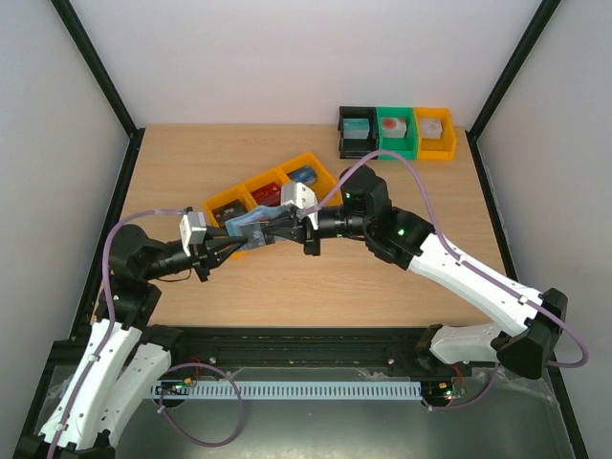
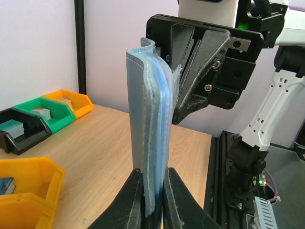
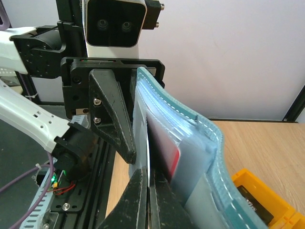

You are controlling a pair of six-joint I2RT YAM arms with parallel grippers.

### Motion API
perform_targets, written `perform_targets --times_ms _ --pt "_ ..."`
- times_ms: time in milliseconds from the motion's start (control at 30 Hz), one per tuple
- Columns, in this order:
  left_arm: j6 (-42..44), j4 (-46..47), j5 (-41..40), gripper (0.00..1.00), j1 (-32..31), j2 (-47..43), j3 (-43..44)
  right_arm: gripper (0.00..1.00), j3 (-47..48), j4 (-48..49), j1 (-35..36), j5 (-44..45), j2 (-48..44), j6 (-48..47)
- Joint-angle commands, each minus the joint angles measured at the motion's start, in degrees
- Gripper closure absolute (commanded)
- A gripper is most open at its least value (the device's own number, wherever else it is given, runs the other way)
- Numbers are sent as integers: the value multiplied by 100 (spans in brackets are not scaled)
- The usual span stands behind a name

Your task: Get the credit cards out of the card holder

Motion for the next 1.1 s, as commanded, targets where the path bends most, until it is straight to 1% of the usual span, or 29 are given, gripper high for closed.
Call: perform_targets --times_ms 0,167,433,500,567,667,833,933,1033,1067 --pt "-25 255 51 98 -26 -46 -34 98 117 -347 -145 371 -276 -210" --pt "-50 203 17 96 -21 -22 -19 98 -20 -405 -317 469 -453 -232" --pt "-123 277 21 98 -26 24 -24 98 -122 -337 -322 376 -501 -109" --pt "-230 275 -195 98 -22 23 -35 98 -83 -415 -326 414 -510 -127" --pt "-445 249 -580 98 -21 28 -60 99 -85 -400 -364 380 -614 -98" --pt "-870 235 -1089 98 5 88 -146 99 -126 -247 -584 247 -876 74" --pt "-1091 -50 -1155 98 -19 316 -465 98 -135 -140 -1098 130 -1334 417" --pt "-1164 -122 -1025 98 -248 665 -635 98 -281 5 -1176 304 -1686 661" --pt "-1164 170 -1151 98 -671 1081 -744 99 -387 69 -1184 691 -2080 876" --pt "-1186 259 -1238 98 -903 1273 -761 98 -382 9 -1179 821 -2182 919"
